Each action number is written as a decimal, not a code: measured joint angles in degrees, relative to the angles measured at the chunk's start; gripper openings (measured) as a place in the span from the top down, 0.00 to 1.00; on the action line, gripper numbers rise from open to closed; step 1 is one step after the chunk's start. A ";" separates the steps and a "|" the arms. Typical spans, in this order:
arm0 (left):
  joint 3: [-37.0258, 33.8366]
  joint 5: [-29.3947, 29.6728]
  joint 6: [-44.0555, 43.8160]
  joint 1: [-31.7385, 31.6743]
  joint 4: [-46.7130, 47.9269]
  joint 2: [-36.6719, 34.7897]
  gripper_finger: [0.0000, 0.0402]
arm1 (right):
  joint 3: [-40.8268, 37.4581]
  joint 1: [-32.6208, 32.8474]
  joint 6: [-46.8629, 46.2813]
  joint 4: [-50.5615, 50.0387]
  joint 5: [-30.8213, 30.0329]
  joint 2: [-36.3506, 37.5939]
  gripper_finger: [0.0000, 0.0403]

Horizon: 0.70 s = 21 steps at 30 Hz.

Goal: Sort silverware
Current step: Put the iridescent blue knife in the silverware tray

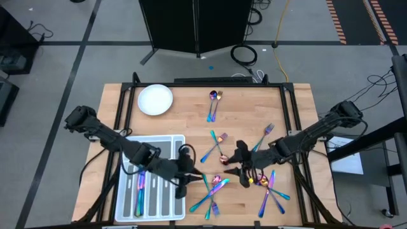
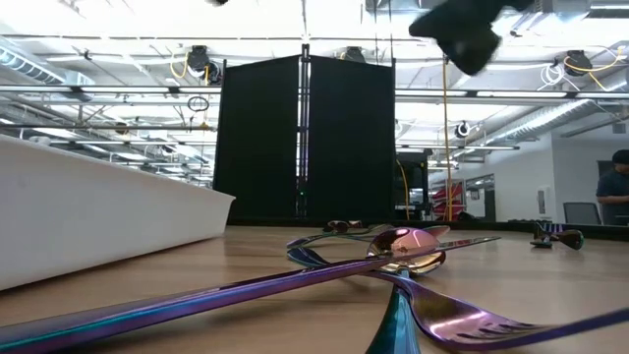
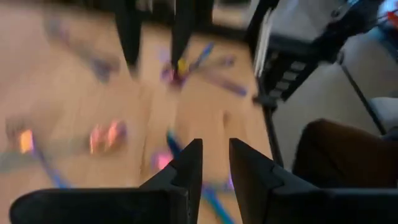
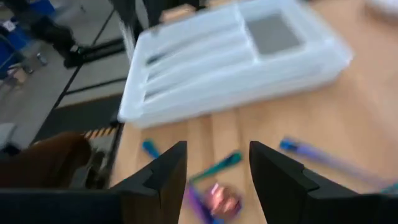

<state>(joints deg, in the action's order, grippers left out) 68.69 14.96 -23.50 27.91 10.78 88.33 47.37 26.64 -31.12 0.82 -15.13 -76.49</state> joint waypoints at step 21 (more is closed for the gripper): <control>-20.92 9.96 27.70 5.24 -24.21 -17.71 0.80 | 0.02 14.30 -37.69 -13.47 0.52 -0.66 0.60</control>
<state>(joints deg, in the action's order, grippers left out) 47.77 24.92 4.20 33.15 -13.43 70.63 47.40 40.94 -68.81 -12.65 -14.61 -77.14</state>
